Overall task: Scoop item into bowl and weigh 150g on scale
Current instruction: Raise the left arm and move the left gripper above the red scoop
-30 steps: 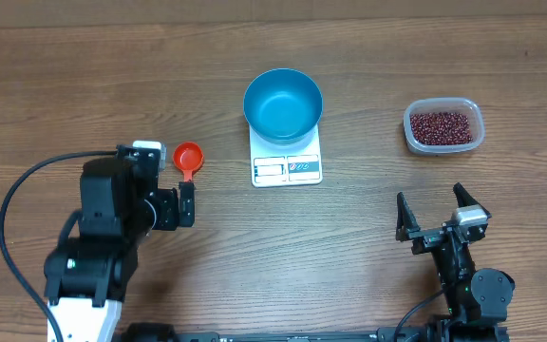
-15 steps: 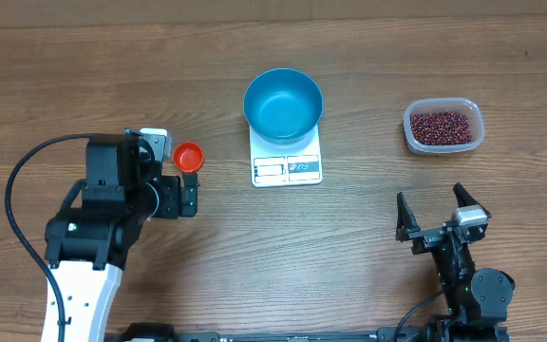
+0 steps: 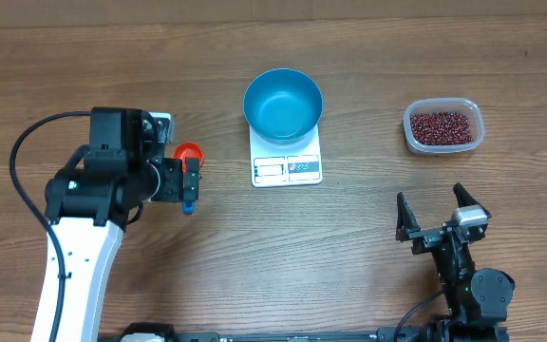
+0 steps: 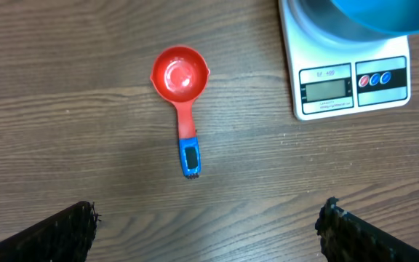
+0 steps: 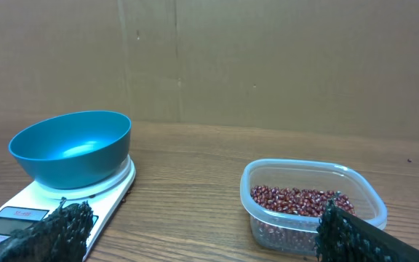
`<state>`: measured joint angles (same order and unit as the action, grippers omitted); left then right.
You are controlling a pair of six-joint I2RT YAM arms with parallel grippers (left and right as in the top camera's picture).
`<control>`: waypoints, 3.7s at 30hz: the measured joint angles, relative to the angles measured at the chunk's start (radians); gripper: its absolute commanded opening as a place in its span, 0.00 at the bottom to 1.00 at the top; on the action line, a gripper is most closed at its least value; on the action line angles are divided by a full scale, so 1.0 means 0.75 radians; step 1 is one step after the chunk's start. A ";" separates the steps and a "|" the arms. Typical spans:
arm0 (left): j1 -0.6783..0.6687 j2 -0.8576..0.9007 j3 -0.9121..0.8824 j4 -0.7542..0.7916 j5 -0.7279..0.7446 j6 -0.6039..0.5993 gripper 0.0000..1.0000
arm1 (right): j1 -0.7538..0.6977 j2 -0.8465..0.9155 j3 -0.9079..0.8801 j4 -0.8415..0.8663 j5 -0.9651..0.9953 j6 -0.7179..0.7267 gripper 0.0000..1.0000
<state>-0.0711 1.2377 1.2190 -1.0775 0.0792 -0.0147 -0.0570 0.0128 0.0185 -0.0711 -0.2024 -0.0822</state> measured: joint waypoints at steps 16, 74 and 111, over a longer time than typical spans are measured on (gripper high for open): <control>0.000 0.101 0.001 -0.001 0.004 0.000 1.00 | 0.000 0.000 0.000 0.001 0.001 -0.001 1.00; 0.000 0.102 0.001 0.006 0.004 0.000 0.99 | -0.001 0.000 0.000 0.001 0.000 -0.001 1.00; 0.000 0.102 0.001 0.006 0.004 0.000 1.00 | -0.001 0.000 0.000 0.001 0.000 0.000 1.00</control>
<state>-0.0711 1.3144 1.2194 -1.0733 0.0822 -0.0147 -0.0574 0.0128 0.0185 -0.0704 -0.2024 -0.0822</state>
